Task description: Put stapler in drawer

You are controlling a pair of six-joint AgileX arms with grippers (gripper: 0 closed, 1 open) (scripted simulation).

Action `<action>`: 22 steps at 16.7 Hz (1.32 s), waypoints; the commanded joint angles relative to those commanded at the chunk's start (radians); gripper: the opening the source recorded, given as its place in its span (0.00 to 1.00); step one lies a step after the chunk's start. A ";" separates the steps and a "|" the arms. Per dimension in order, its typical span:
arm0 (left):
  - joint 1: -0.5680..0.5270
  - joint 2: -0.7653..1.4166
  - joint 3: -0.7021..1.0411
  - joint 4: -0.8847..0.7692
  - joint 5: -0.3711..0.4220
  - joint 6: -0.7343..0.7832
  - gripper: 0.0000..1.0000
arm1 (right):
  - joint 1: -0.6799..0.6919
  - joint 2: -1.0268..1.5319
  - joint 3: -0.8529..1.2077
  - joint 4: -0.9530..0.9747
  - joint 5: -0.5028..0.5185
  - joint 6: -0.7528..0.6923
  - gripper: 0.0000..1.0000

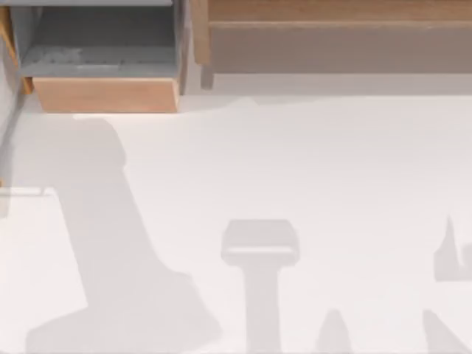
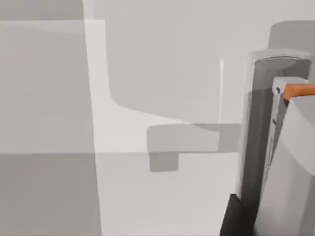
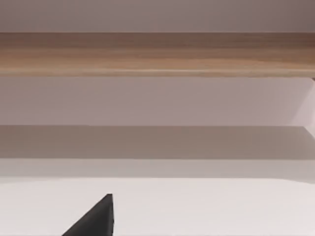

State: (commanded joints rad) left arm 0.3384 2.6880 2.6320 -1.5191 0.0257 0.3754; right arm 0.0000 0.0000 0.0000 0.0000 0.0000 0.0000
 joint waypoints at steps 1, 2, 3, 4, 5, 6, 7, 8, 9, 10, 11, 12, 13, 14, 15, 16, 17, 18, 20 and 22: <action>0.000 0.000 0.000 0.000 0.000 0.000 0.00 | 0.000 0.000 0.000 0.000 0.000 0.000 1.00; 0.000 0.000 0.000 0.000 0.000 0.000 0.00 | 0.000 0.000 0.000 0.000 0.000 0.000 1.00; 0.000 0.000 0.000 0.000 0.000 0.000 0.00 | 0.000 0.000 0.000 0.000 0.000 0.000 1.00; -0.002 0.001 0.000 0.002 -0.001 0.000 0.00 | 0.000 0.000 0.000 0.000 0.000 0.000 1.00; -0.002 0.000 -0.002 0.004 0.000 0.001 0.00 | 0.000 0.000 0.000 0.000 0.000 0.000 1.00; -0.001 -0.003 -0.010 0.010 0.002 0.001 0.00 | 0.000 0.000 0.000 0.000 0.000 0.000 1.00; -0.001 -0.006 -0.019 0.019 0.002 0.000 0.00 | 0.000 0.000 0.000 0.000 0.000 0.000 1.00; -0.001 -0.010 -0.030 0.028 0.000 0.000 0.00 | 0.000 0.000 0.000 0.000 0.000 0.000 1.00; -0.002 -0.012 -0.041 0.037 -0.003 0.000 0.00 | 0.000 0.000 0.000 0.000 0.000 0.000 1.00; -0.002 -0.014 -0.052 0.045 -0.004 0.000 0.00 | 0.000 0.000 0.000 0.000 0.000 0.000 1.00; -0.002 -0.017 -0.064 0.052 -0.003 0.000 0.00 | 0.000 0.000 0.000 0.000 0.000 0.000 1.00; -0.001 -0.019 -0.074 0.057 -0.001 0.000 0.00 | 0.000 0.000 0.000 0.000 0.000 0.000 1.00; 0.000 -0.020 -0.078 0.059 0.000 0.000 0.00 | 0.000 0.000 0.000 0.000 0.000 0.000 1.00; 0.000 -0.020 -0.078 0.059 0.000 0.000 0.00 | 0.000 0.000 0.000 0.000 0.000 0.000 1.00; 0.000 -0.020 -0.078 0.059 0.000 0.000 0.00 | 0.000 0.000 0.000 0.000 0.000 0.000 1.00; 0.000 -0.020 -0.078 0.059 0.000 0.000 0.00 | 0.000 0.000 0.000 0.000 0.000 0.000 1.00; 0.000 -0.020 -0.078 0.059 0.000 0.000 0.08 | 0.000 0.000 0.000 0.000 0.000 0.000 1.00; 0.000 -0.020 -0.078 0.059 0.000 0.000 0.15 | 0.000 0.000 0.000 0.000 0.000 0.000 1.00; 0.000 -0.020 -0.078 0.059 0.000 0.000 0.30 | 0.000 0.000 0.000 0.000 0.000 0.000 1.00; 0.000 -0.020 -0.078 0.059 0.000 0.000 0.45 | 0.000 0.000 0.000 0.000 0.000 0.000 1.00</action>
State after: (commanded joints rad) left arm 0.3384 2.6682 2.5536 -1.4605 0.0254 0.3753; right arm 0.0000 0.0000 0.0000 0.0000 0.0000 0.0000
